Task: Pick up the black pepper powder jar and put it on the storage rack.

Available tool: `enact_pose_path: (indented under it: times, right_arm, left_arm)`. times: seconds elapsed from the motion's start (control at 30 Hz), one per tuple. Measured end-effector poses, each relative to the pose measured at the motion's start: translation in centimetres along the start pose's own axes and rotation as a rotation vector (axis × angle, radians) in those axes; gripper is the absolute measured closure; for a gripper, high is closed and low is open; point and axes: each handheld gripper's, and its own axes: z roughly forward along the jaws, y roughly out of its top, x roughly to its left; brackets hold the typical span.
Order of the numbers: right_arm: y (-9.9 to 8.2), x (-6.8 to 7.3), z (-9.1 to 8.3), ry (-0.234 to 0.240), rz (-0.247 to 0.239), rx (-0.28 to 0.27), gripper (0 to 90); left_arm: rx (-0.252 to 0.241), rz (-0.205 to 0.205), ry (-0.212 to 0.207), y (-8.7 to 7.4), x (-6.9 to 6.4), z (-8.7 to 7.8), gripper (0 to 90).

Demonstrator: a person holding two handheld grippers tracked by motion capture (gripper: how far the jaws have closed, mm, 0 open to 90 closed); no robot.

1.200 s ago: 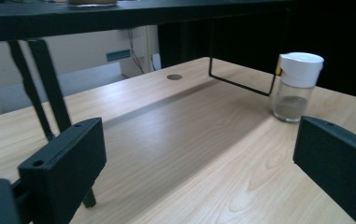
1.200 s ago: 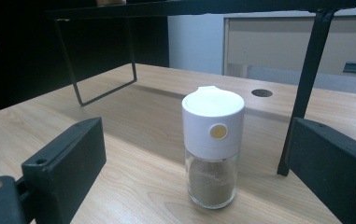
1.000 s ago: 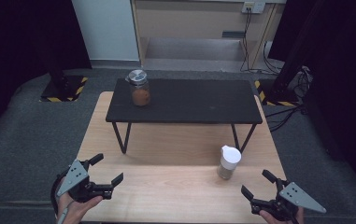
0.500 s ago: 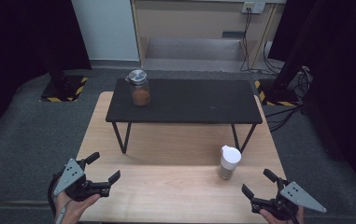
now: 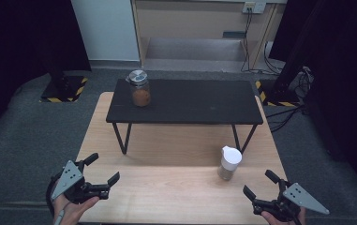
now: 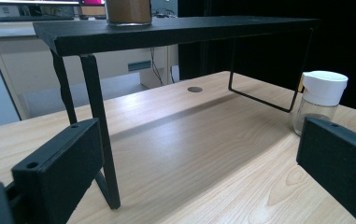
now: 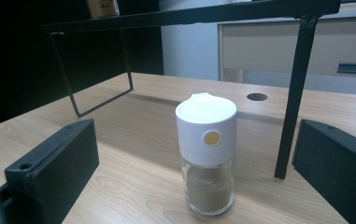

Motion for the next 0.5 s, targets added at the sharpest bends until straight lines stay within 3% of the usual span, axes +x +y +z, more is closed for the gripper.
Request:
enact_pose_path:
  times: [0.17,0.37,0.5]
  right_arm:
    - [0.1,0.2,0.0,-0.012,-0.004,0.003,0.7]
    - [0.7,0.2,-0.3,-0.024,0.003,-0.014,1.2]
    - [1.6,-0.1,-0.6,-0.011,0.005,-0.025,1.8]
  left_arm:
    - [-0.018,-0.032,0.007,-0.2,0.5,-0.3,0.0]
    - [-0.036,-0.072,0.045,-0.6,1.0,-0.7,0.0]
    - [-0.038,-0.074,0.058,-0.6,1.2,-0.9,0.0]
